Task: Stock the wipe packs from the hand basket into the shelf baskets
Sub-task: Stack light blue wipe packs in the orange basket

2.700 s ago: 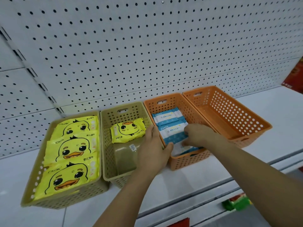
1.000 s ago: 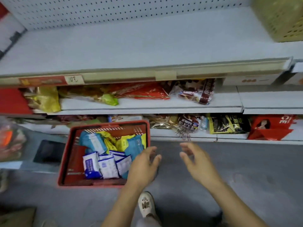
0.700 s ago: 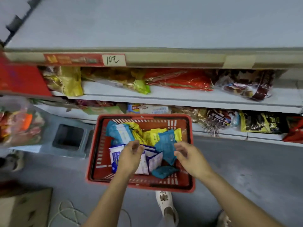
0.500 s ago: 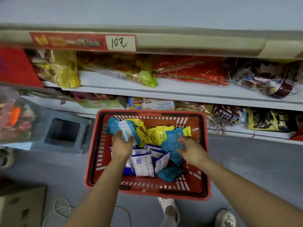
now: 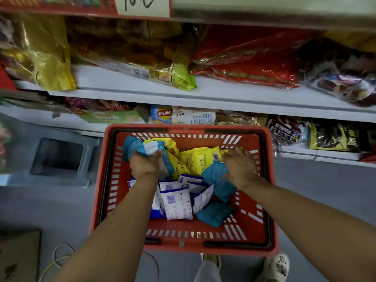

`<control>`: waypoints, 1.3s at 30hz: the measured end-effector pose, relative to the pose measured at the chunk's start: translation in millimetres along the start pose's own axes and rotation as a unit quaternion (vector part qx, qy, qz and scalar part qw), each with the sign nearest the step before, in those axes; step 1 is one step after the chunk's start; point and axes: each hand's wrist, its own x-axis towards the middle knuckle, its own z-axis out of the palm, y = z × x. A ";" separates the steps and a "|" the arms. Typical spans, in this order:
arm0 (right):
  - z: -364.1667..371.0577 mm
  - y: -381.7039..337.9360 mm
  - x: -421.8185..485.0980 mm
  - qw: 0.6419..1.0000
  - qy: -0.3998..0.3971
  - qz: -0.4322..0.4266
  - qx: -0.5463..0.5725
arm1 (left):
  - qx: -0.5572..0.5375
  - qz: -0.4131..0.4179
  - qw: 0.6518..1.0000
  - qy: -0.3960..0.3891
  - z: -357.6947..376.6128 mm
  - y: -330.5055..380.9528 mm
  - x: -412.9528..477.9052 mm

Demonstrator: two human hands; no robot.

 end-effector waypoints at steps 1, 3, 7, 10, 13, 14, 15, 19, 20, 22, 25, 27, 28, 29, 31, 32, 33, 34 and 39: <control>-3.2 1.8 -6.4 0.999 -0.007 0.000 0.033 | -0.035 -0.009 0.999 -0.009 -4.4 2.2 -6.2; -13.6 3.9 -23.4 0.990 -0.002 0.020 0.140 | -0.145 -0.058 0.987 -0.032 -15.3 11.0 -23.4; -47.9 6.5 -65.2 0.944 0.082 0.098 0.306 | -0.260 -0.043 0.963 -0.063 -36.9 33.3 -69.1; -66.5 23.9 -99.6 0.882 0.162 0.126 0.425 | -0.280 -0.022 0.951 -0.132 -43.4 42.4 -117.7; -83.2 48.0 -142.5 0.813 0.226 0.092 0.528 | -0.272 -0.028 0.941 -0.202 -39.5 52.2 -181.2; -88.5 56.8 -158.9 0.797 0.258 0.075 0.541 | -0.275 -0.024 0.936 -0.218 -35.3 55.3 -205.6; -94.1 66.0 -176.1 0.788 0.295 0.058 0.538 | -0.283 -0.020 0.930 -0.234 -30.9 59.5 -232.1; -102.3 115.0 -241.7 0.780 0.386 0.016 0.493 | -0.314 0.009 0.900 -0.301 -2.9 79.3 -334.0; -101.3 130.0 -258.5 0.784 0.395 0.004 0.479 | -0.327 0.014 0.889 -0.320 3.2 86.5 -360.3; -98.6 159.9 -294.5 0.799 0.404 -0.025 0.445 | -0.344 0.022 0.860 -0.377 13.2 101.3 -415.1; -97.9 206.1 -353.7 0.820 0.418 -0.042 0.388 | -0.358 0.089 0.813 -0.450 29.1 114.6 -493.9; -96.5 238.6 -391.0 0.826 0.443 -0.029 0.348 | -0.348 0.147 0.804 -0.459 46.9 114.5 -541.5; -95.7 254.5 -408.7 0.824 0.455 -0.025 0.337 | -0.341 0.165 0.809 -0.450 56.1 114.0 -563.1; -94.0 270.4 -425.6 0.817 0.467 -0.020 0.337 | -0.338 0.174 0.815 -0.437 64.9 113.9 -583.2; -91.5 303.8 -458.0 0.776 0.502 0.010 0.381 | -0.331 0.188 0.819 -0.430 80.8 115.4 -619.0; -90.4 321.8 -472.1 0.740 0.516 0.048 0.428 | -0.323 0.197 0.816 -0.437 87.1 118.0 -635.2; -90.9 339.7 -485.1 0.695 0.525 0.098 0.481 | -0.310 0.207 0.814 -0.446 92.3 121.7 -649.8; -94.0 357.4 -496.9 0.648 0.523 0.153 0.532 | -0.292 0.220 0.812 -0.455 97.7 126.3 -662.9; -108.0 449.5 -526.5 0.526 0.352 0.224 0.741 | -0.194 0.294 0.794 -0.496 126.4 164.5 -713.8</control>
